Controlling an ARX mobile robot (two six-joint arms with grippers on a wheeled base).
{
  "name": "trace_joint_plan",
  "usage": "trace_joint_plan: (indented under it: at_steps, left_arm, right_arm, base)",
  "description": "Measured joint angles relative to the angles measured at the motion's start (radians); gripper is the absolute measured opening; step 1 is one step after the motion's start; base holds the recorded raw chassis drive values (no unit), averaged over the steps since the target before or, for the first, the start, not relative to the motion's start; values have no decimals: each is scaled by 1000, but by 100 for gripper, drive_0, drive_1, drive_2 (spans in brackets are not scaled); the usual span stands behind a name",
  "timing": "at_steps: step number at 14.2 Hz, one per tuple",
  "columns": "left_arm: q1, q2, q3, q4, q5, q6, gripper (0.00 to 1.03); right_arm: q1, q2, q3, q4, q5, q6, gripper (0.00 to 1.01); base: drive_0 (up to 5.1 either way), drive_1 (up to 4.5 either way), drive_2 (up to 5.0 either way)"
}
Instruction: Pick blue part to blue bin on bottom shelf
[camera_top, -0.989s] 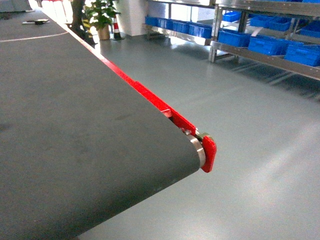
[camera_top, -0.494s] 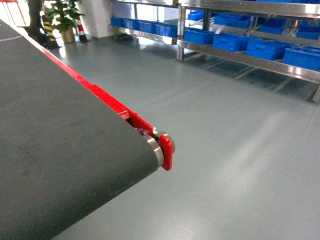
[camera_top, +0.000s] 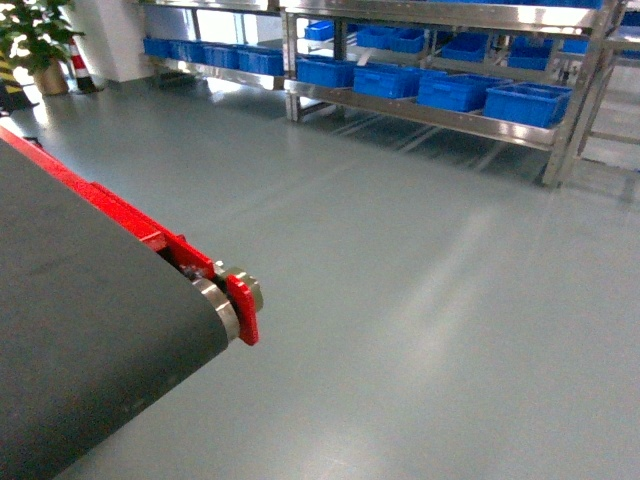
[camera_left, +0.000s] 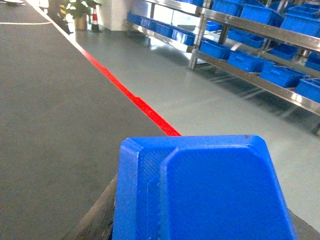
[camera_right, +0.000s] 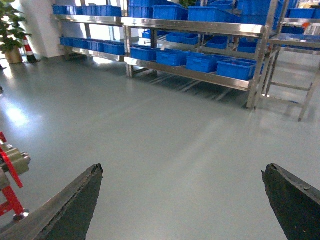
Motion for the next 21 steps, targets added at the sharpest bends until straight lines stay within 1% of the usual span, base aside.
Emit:
trace_joint_plan:
  at_steps: [21]
  left_arm:
    - [0, 0, 0, 0, 0, 0, 43]
  right_arm:
    - [0, 0, 0, 0, 0, 0, 98]
  base:
    - [-161, -161, -161]
